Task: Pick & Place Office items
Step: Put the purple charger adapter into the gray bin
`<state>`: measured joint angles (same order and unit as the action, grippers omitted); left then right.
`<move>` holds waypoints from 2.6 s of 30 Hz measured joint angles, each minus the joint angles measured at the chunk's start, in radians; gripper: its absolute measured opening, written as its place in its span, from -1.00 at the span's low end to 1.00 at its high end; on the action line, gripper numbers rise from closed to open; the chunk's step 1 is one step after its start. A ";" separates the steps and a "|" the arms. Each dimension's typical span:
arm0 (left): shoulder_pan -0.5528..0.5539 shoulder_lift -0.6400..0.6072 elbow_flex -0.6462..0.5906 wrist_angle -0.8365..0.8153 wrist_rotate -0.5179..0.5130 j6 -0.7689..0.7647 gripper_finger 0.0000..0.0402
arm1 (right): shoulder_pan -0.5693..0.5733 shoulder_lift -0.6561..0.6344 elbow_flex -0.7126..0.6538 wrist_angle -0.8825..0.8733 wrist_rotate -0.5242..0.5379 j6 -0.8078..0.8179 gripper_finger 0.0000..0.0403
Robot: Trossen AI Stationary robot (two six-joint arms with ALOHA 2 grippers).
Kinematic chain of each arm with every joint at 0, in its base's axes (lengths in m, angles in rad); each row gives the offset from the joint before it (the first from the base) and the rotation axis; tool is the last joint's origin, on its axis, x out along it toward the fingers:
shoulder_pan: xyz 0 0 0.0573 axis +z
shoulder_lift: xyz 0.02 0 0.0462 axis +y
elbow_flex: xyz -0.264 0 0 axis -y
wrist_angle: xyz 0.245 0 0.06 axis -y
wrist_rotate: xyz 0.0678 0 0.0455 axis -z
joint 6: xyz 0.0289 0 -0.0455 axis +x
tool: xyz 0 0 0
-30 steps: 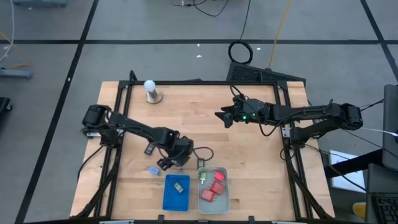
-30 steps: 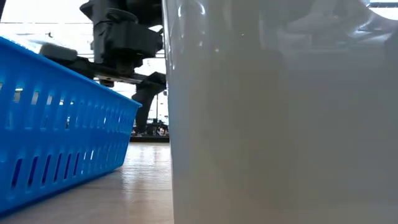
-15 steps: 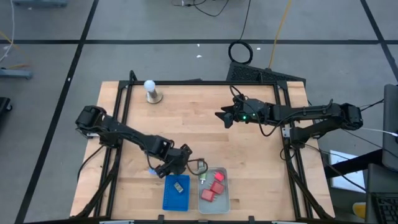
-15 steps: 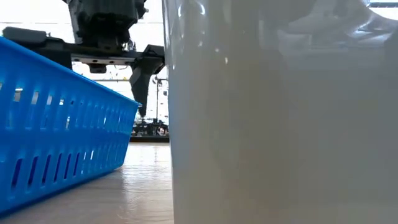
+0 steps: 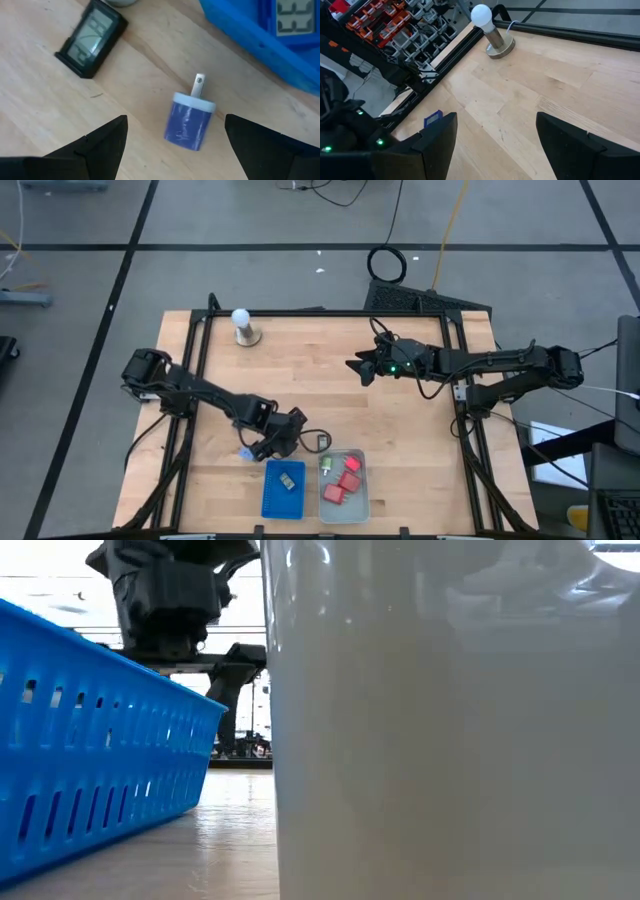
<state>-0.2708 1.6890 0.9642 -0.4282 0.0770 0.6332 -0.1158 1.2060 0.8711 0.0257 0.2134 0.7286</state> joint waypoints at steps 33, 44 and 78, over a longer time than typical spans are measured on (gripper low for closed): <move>0.063 0.052 -0.020 0.036 0.233 0.046 0.67 | 0.000 0.000 0.000 0.015 -0.004 0.000 0.32; 0.133 0.085 -0.019 0.040 0.219 0.054 0.67 | 0.000 0.000 0.000 0.044 -0.005 -0.014 0.32; 0.057 0.113 0.053 -0.053 0.116 -0.016 -0.29 | 0.000 0.000 0.000 0.074 -0.005 -0.034 0.32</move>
<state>-0.2137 1.8023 1.0176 -0.4813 0.1925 0.6173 -0.1158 1.2064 0.8712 0.1001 0.2084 0.6949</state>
